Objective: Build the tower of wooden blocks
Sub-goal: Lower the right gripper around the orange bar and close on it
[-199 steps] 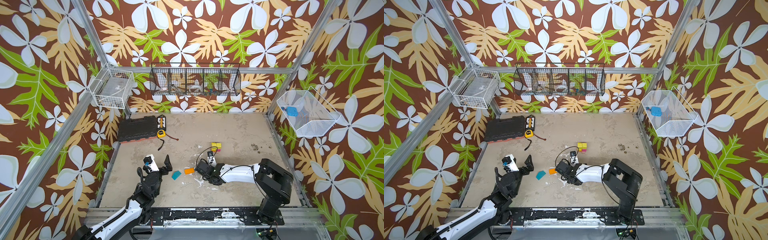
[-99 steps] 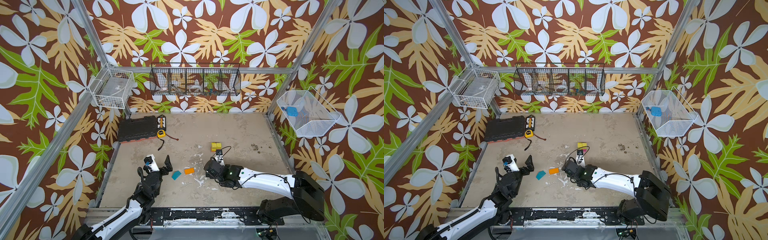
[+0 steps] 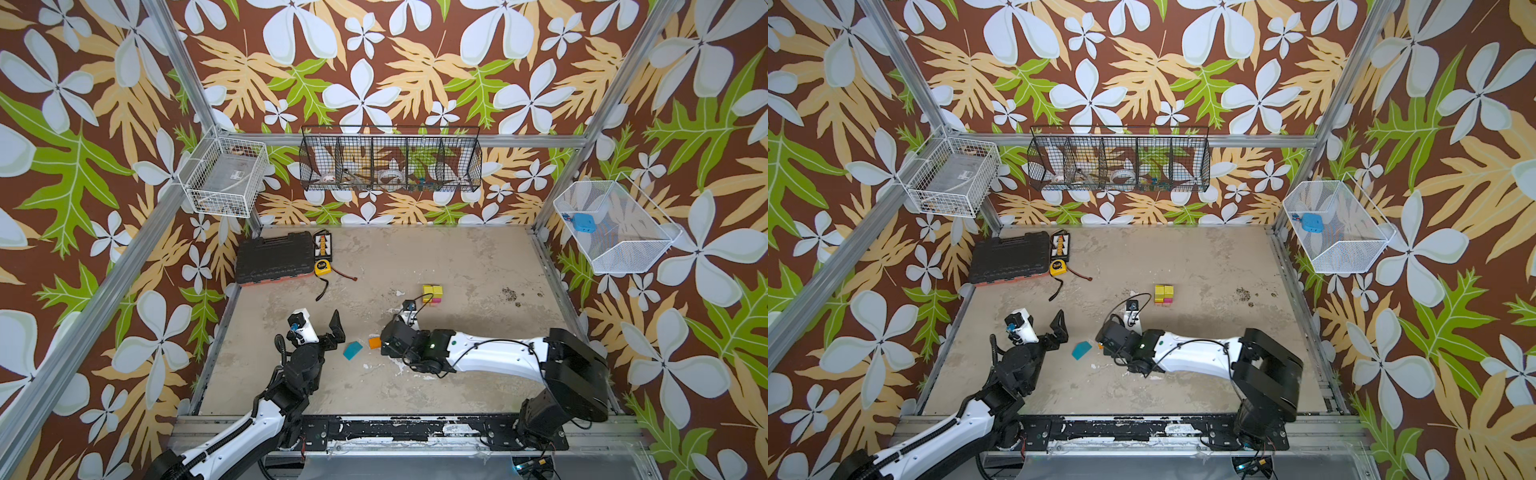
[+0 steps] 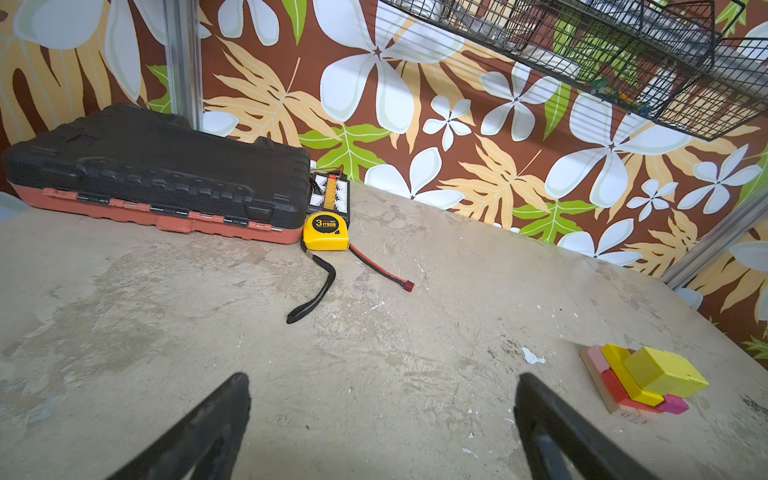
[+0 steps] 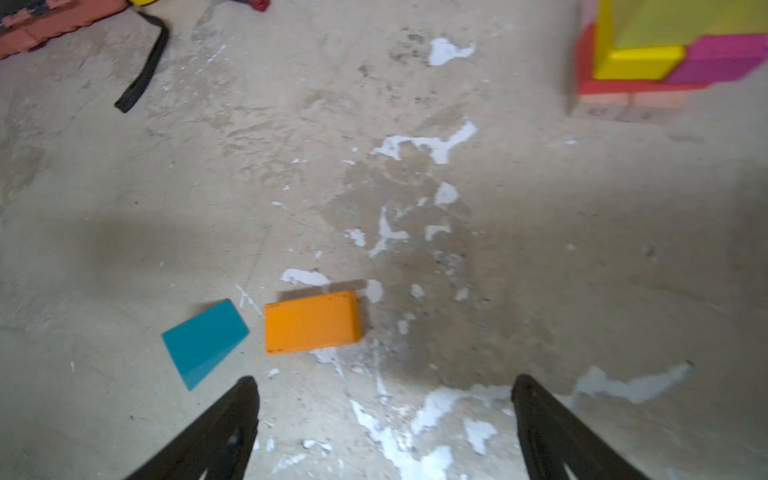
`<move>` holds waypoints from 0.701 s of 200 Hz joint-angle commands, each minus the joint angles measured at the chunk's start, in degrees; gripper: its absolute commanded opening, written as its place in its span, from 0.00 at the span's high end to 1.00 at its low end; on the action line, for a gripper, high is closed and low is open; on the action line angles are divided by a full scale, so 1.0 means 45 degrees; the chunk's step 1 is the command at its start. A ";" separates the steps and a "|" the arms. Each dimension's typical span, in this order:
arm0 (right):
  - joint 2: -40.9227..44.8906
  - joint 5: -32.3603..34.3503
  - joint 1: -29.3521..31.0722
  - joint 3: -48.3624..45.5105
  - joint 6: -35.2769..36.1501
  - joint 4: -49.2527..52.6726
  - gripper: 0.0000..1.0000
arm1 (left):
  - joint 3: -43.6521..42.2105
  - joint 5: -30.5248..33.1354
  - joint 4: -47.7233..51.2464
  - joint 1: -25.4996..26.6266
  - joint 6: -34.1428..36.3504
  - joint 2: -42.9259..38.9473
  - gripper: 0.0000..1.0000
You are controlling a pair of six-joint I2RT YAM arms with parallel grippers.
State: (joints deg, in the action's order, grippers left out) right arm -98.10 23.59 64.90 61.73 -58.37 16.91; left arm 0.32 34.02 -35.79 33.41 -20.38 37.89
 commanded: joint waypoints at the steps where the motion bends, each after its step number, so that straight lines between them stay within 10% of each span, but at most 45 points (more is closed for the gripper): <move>1: -0.1252 0.0186 0.0302 0.1430 0.0590 0.0885 0.05 | -0.0129 0.0195 -0.0244 -0.0022 0.0091 -0.0137 0.00; 140: -0.4117 -0.0042 0.0064 0.3044 0.1657 0.0843 0.13 | 0.0027 0.0785 0.0101 -0.0022 -0.0235 0.0009 0.00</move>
State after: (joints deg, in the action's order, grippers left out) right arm -116.16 23.88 65.65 75.16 -51.81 20.12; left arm 0.36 37.01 -34.52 33.41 -20.91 37.91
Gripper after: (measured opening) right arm 0.887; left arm 0.998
